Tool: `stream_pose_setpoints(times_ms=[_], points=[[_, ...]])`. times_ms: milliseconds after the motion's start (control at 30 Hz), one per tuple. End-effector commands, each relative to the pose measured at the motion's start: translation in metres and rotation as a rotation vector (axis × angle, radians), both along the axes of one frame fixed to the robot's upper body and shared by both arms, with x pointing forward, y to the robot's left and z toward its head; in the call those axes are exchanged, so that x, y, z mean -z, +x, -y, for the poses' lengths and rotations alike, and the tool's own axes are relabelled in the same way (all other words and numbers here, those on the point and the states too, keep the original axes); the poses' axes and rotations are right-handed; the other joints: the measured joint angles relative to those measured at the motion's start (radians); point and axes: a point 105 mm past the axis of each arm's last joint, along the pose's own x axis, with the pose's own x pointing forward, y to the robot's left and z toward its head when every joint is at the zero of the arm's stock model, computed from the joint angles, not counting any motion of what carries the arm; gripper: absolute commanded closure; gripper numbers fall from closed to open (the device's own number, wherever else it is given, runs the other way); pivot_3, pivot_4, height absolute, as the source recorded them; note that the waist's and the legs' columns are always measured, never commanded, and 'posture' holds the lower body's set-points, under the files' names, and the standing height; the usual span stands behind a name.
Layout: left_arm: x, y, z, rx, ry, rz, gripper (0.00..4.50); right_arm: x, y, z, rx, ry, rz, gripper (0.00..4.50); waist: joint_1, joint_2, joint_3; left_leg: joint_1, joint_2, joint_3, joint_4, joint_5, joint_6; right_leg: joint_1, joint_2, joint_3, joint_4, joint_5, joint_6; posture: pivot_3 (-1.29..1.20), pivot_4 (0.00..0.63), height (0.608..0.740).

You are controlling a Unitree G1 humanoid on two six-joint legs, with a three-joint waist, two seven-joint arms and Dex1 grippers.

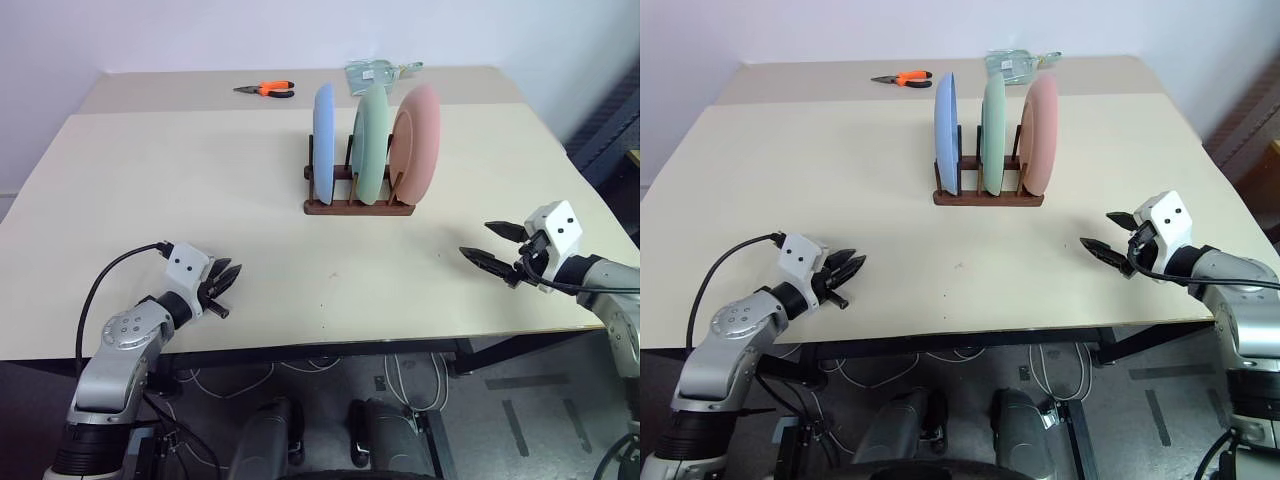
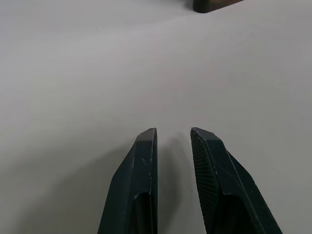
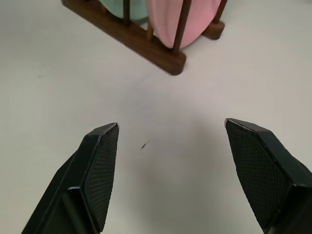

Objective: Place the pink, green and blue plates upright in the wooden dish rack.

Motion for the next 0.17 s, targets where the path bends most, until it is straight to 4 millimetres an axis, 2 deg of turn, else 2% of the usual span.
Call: stream_pose_setpoints(times_ms=[33,167], points=[[-0.008,0.001,0.004,0.013,-0.015,0.046,3.41,-0.007,-0.001,-0.007,-0.035,-0.023,0.036,0.97,0.000,0.000,0.000,0.000,0.000,0.000,0.000,0.000,0.000,0.000,0.000,0.000,0.000,0.000,0.000,0.00,0.150,0.740],[-0.008,0.006,0.004,-0.004,-0.012,0.064,3.41,-0.009,0.011,-0.010,-0.029,-0.024,0.052,0.97,-0.001,0.000,0.000,0.000,0.000,0.000,0.001,0.000,0.000,0.000,0.000,0.000,0.000,0.000,0.000,0.00,0.150,0.740]])
